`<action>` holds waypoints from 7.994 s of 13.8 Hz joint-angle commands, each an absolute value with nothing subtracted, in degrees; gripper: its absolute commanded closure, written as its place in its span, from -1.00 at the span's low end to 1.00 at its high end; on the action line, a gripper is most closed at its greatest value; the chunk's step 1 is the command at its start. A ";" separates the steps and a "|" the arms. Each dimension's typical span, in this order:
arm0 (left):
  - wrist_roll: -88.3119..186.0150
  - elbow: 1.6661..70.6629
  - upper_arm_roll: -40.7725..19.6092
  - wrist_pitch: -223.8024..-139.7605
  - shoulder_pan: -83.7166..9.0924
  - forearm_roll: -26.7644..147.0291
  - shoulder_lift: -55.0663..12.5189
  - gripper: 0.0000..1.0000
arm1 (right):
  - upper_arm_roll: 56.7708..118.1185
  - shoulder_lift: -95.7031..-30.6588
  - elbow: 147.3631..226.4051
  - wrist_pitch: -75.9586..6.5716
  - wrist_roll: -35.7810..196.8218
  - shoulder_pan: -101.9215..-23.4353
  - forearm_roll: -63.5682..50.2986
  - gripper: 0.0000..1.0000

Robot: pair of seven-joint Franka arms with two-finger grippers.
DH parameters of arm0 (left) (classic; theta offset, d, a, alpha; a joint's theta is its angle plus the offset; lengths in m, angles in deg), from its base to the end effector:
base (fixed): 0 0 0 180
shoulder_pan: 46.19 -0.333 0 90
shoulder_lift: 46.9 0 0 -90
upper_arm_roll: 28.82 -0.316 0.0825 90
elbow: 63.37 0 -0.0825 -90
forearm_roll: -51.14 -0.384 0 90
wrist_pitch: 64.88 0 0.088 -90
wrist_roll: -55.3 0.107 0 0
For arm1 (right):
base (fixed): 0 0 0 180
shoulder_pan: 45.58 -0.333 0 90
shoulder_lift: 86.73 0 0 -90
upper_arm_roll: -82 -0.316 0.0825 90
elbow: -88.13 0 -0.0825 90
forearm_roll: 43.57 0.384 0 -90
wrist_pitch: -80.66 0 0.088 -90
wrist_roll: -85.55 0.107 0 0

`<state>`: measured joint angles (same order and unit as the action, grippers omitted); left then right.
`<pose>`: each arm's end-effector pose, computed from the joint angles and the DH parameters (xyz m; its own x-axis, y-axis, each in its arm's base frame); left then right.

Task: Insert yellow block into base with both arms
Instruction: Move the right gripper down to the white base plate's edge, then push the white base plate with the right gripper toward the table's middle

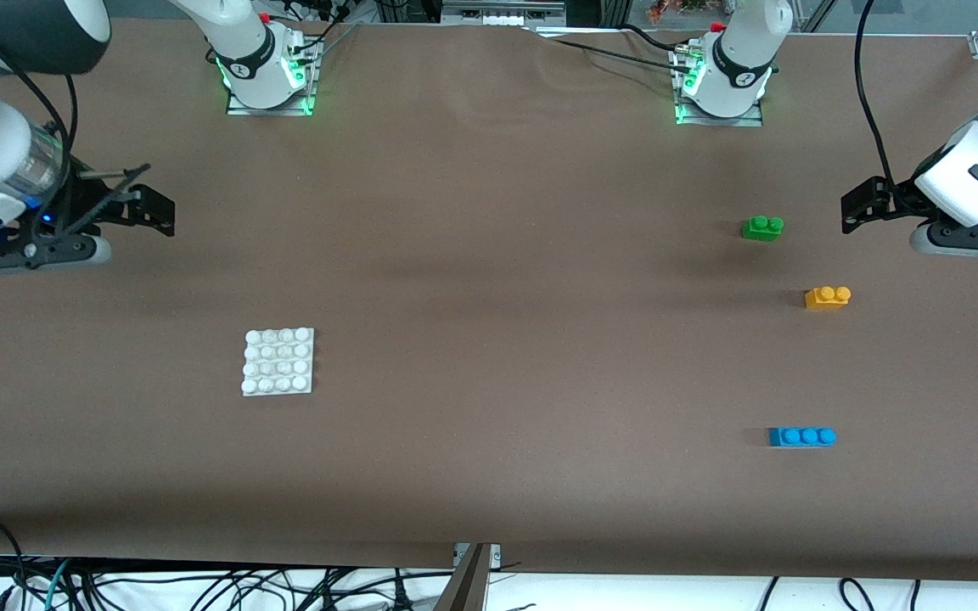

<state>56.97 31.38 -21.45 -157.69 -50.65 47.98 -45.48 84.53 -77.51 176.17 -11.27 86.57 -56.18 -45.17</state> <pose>0.5621 -0.0221 0.5759 0.9948 -0.0826 -0.0600 -0.0856 -0.9951 -0.0499 0.5953 0.0834 0.5504 0.9881 0.1230 -0.0921 0.1268 -0.9913 0.0364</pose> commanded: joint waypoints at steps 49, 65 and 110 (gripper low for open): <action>58.47 30.58 -21.44 -157.52 -51.02 48.86 -45.49 -1.00 | 79.45 -48.94 192.19 -66.19 83.00 -51.38 -31.53 -0.64; 58.55 30.58 -21.70 -157.52 -51.11 48.68 -45.49 -1.00 | 79.71 -46.31 191.57 -73.85 108.66 -66.05 -31.96 -0.64; 58.64 30.58 -21.70 -157.52 -51.11 48.77 -45.49 -1.00 | 90.61 -34.53 173.29 -76.22 154.37 -100.86 -32.23 -1.00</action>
<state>56.97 31.31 -21.74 -157.69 -50.71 47.98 -45.48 89.23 -35.89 175.14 -76.24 153.38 -100.50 -32.47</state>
